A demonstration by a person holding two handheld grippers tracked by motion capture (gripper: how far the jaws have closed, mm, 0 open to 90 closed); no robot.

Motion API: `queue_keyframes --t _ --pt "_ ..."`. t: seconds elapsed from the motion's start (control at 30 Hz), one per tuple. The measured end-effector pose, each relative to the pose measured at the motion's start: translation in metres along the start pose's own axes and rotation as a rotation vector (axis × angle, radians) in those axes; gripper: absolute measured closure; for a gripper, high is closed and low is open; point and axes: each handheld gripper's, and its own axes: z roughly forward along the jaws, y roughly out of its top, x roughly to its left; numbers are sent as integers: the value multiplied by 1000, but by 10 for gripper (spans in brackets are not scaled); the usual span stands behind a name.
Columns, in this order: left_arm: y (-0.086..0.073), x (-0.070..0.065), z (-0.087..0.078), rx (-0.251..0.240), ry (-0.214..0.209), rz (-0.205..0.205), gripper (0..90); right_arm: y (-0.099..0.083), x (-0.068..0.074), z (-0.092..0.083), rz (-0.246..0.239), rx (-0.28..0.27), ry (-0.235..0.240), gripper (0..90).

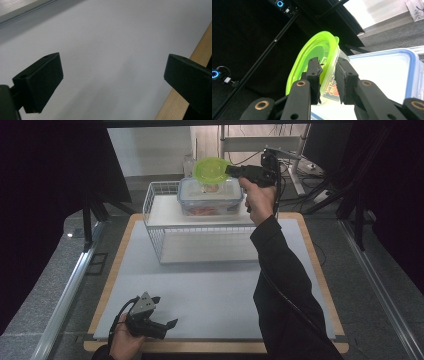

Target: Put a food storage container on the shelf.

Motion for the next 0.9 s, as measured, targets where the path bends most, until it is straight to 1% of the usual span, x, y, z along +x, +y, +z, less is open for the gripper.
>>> queue_keyframes --t 0.1,0.2,0.43,0.47,0.53,0.63,0.77,0.83,0.9 --pt "0 0 0 1 -2 -1 21 -1 -2 3 3 -2 -4 730" --pt "0 0 0 2 -3 -2 21 -2 0 5 3 -8 -7 715" --pt "0 0 0 3 -4 0 21 -4 2 8 -23 -6 -23 640" --pt "0 0 0 3 -4 0 21 -4 1 8 -26 -8 -24 615" --pt "0 0 0 3 -4 0 21 -3 1 7 -42 -10 -30 534" --pt "0 0 0 3 -4 -1 21 -3 2 5 -62 -1 -22 423" --pt "0 -1 0 4 -1 1 21 -4 4 -2 -121 -5 -27 313" --pt "0 -1 0 4 0 1 21 -5 4 -7 -141 0 -23 291" --pt "0 -1 1 2 1 1 21 -6 4 -12 -150 9 -21 285"
